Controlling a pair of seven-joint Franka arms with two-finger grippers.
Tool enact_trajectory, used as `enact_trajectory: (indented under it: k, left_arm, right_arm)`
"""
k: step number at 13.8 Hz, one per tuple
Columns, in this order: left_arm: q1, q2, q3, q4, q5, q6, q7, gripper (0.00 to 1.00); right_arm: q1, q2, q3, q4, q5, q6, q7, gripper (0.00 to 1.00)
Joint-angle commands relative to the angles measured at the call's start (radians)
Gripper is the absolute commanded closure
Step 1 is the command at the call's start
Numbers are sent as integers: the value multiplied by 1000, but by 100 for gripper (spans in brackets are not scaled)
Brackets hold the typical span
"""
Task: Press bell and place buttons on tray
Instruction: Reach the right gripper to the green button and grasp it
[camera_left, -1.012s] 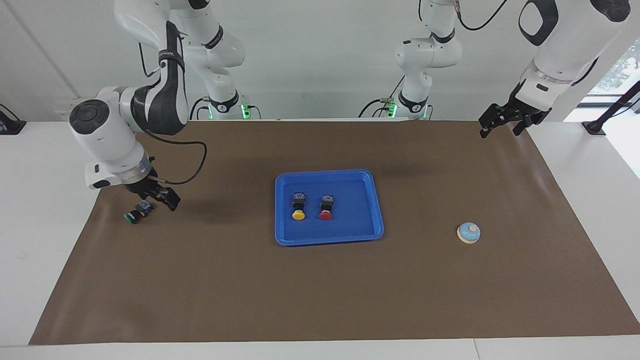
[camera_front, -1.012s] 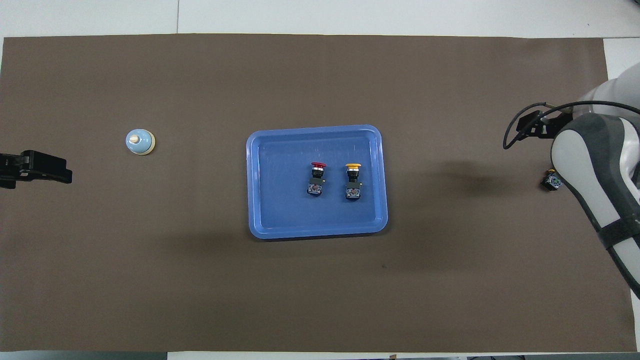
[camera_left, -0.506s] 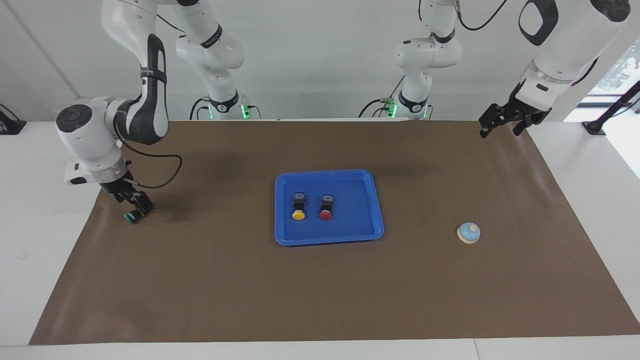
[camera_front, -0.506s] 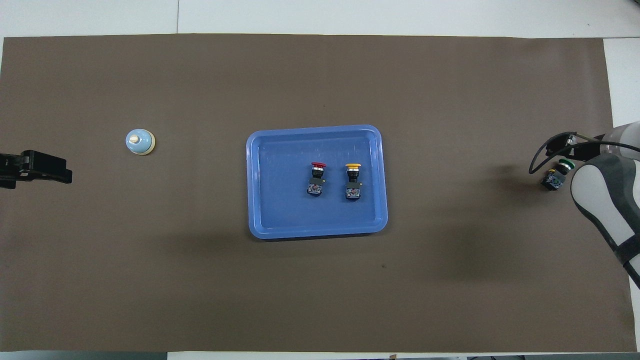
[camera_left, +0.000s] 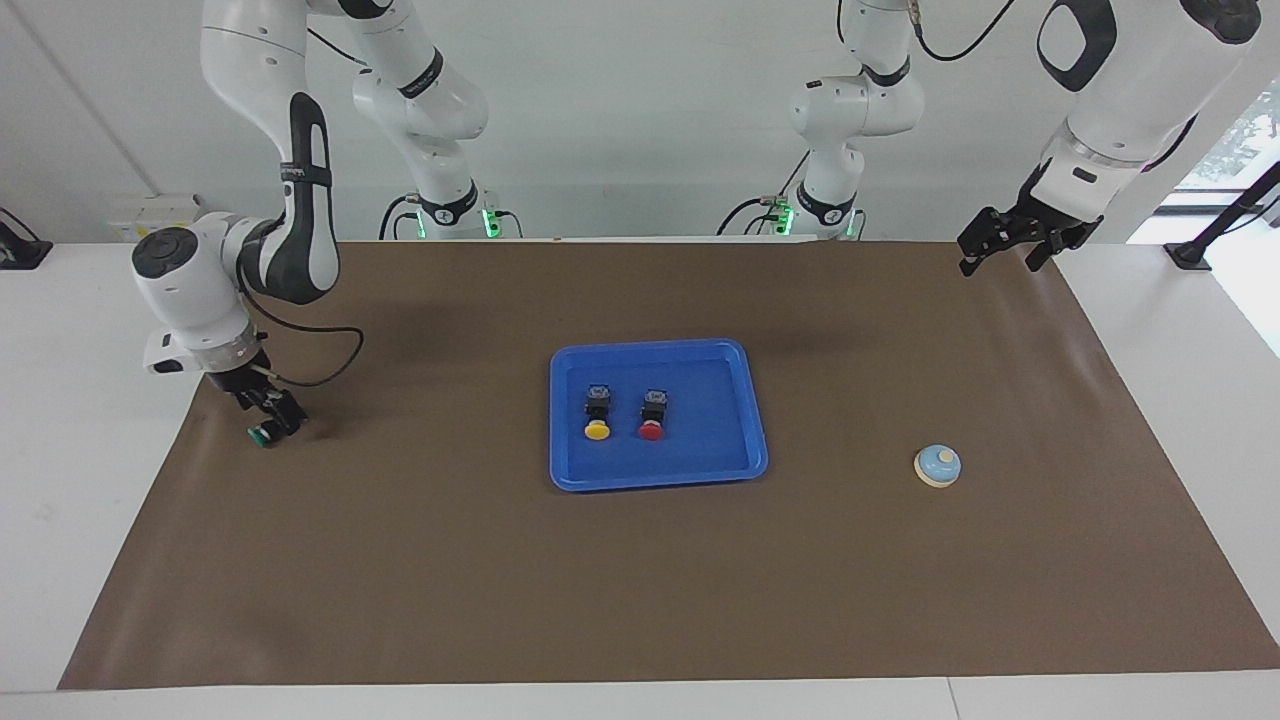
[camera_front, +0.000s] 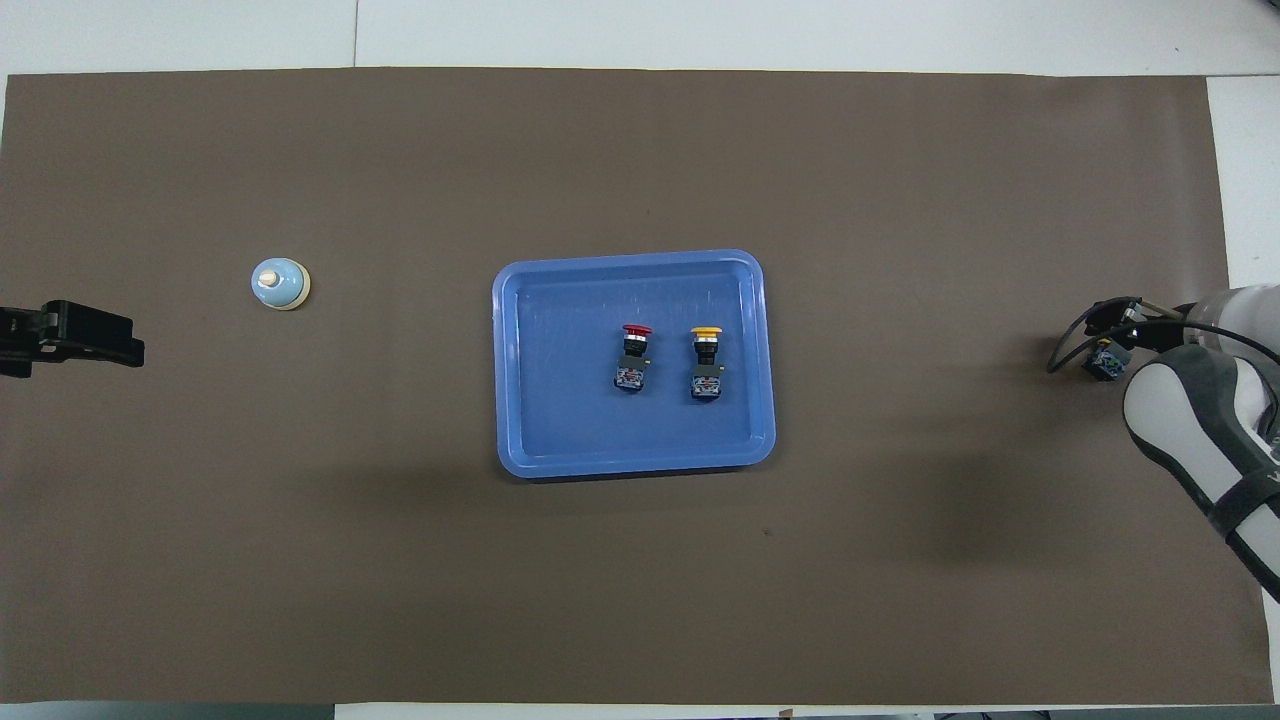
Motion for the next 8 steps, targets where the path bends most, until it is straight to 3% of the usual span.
enact_trajectory:
  k: [1,3,6,8]
  left_arm:
    - [-2,-8,1,0,4,-7,-9,0]
    - [-2,-8,1,0,4,-7,-9,0]
    - [-2,-8,3,0,4,-7,-9,0]
    - [-2,-8,1,0,4,-7,-9,0]
  right_arm:
    - [-2,-3,12,-35,-16,45,49,0]
    - [-2,5,12,-35,-16,50,40,4]
    - [-3,5,12,-35,-16,45,37,96]
    - [-2,4,12,-37,-16,38,32,100]
